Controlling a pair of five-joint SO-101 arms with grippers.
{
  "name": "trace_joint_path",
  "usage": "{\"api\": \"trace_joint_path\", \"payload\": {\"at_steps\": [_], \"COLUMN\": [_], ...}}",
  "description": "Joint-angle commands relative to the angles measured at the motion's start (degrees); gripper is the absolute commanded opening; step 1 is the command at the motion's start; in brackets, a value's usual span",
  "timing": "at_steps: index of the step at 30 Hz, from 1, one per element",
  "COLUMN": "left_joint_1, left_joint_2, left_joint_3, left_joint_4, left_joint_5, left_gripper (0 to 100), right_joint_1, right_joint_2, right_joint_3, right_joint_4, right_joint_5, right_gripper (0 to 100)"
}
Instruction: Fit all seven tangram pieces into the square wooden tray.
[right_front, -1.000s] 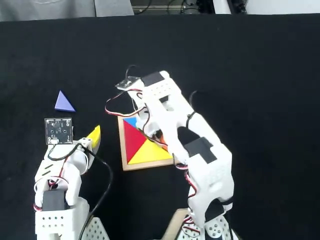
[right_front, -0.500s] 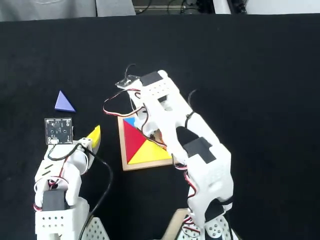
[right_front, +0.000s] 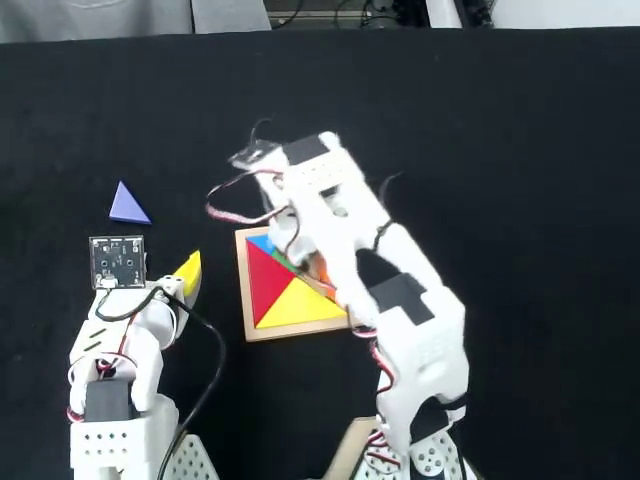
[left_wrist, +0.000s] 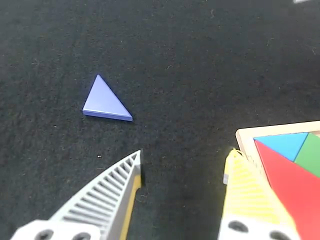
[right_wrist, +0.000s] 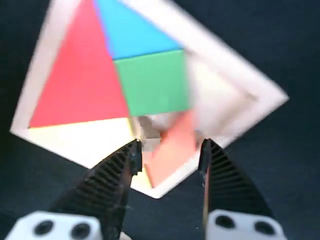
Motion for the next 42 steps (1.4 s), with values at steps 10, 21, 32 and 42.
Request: {"api": "trace_joint_path", "payload": {"at_steps": [10,21,32,42], "left_joint_1": [0.7,0.7,0.7,0.7], "left_joint_2": [-0.4,-0.4,-0.4,-0.4], "left_joint_3": [1.2,1.2,1.2,1.2], "left_joint_4": [0.5,0.6,0.5,0.4], "left_joint_5": [-0.4,-0.4,-0.4,-0.4], "left_gripper": [27,27,27,27], "right_joint_1": [3.8,4.0,5.5,5.4], "right_joint_2": [-2.5,-0.5,8.0,6.3], "right_joint_3": [-4.6,-4.8,-7.3,-11.9], "right_joint_4": [1.9,-9.6,-9.6,-3.9], "right_joint_5": [0.2,0.1,0.4,0.1], "right_gripper": [18.8,1.1,1.1,1.1]}}
